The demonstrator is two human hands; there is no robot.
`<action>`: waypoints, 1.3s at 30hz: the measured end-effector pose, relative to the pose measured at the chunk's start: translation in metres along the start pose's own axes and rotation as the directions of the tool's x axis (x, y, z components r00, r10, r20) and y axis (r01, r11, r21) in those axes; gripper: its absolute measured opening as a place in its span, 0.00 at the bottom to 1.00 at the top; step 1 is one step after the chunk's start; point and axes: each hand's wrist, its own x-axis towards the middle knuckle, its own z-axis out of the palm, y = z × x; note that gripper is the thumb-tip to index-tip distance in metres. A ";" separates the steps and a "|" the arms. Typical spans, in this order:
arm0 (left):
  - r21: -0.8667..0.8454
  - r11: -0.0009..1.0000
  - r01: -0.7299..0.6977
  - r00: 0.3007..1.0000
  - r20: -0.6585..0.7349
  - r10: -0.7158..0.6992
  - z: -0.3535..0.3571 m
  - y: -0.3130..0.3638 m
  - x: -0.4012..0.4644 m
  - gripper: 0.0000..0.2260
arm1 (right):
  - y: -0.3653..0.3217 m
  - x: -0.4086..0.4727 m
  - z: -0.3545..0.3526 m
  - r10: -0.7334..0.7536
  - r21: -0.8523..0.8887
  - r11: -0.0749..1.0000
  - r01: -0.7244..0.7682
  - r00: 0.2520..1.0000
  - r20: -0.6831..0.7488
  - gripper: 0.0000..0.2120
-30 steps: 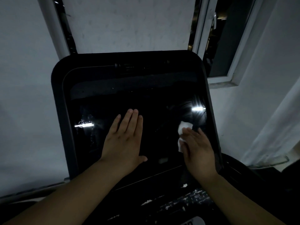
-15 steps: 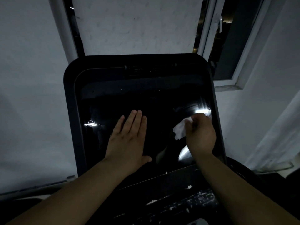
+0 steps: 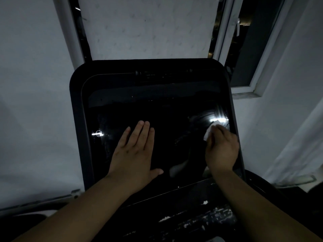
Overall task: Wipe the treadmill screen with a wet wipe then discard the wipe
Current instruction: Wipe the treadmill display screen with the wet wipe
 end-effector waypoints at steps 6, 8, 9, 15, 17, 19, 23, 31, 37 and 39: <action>0.010 1.000 -0.002 1.000 -0.004 0.002 0.000 -0.006 -0.002 0.53 | -0.055 -0.009 0.012 -0.604 0.121 0.792 0.598 0.797 0.016 0.15; 0.040 0.999 -0.002 1.000 0.018 0.002 -0.002 -0.009 -0.004 0.54 | -0.041 0.011 0.014 -0.576 0.109 0.815 0.569 0.817 0.041 0.18; 0.058 0.998 -0.001 0.999 0.037 -0.001 -0.001 -0.011 -0.005 0.54 | -0.031 0.024 0.015 -0.489 0.089 0.871 0.484 0.871 0.052 0.21; 0.082 0.997 0.005 0.998 0.054 -0.009 0.000 -0.014 -0.004 0.56 | -0.047 0.034 0.012 -0.391 0.091 0.917 0.387 0.920 0.024 0.22; 0.082 0.997 0.003 0.999 0.043 -0.006 0.002 -0.014 -0.003 0.56 | -0.070 -0.002 0.015 -0.546 0.192 0.826 0.530 0.837 0.035 0.18; 0.069 0.998 -0.002 0.999 0.037 0.000 0.002 -0.015 -0.003 0.56 | -0.082 -0.038 0.014 -0.643 0.257 0.746 0.614 0.764 0.041 0.15; 0.087 0.996 -0.004 0.998 0.062 -0.001 0.001 -0.015 -0.004 0.56 | -0.053 -0.037 0.002 -0.652 0.197 0.750 0.631 0.756 0.060 0.16; 0.101 0.995 0.013 0.998 0.064 -0.019 0.001 -0.013 -0.003 0.57 | -0.034 -0.032 -0.004 -0.185 0.032 0.983 0.183 0.981 0.058 0.20; 0.078 0.997 -0.008 0.999 0.042 0.004 0.001 -0.016 -0.004 0.55 | -0.084 -0.078 0.000 -0.671 0.250 0.721 0.646 0.741 0.018 0.13; 0.074 0.997 -0.018 0.999 0.038 0.015 0.001 -0.019 -0.005 0.56 | -0.069 -0.057 0.000 -0.663 0.213 0.735 0.644 0.748 0.029 0.14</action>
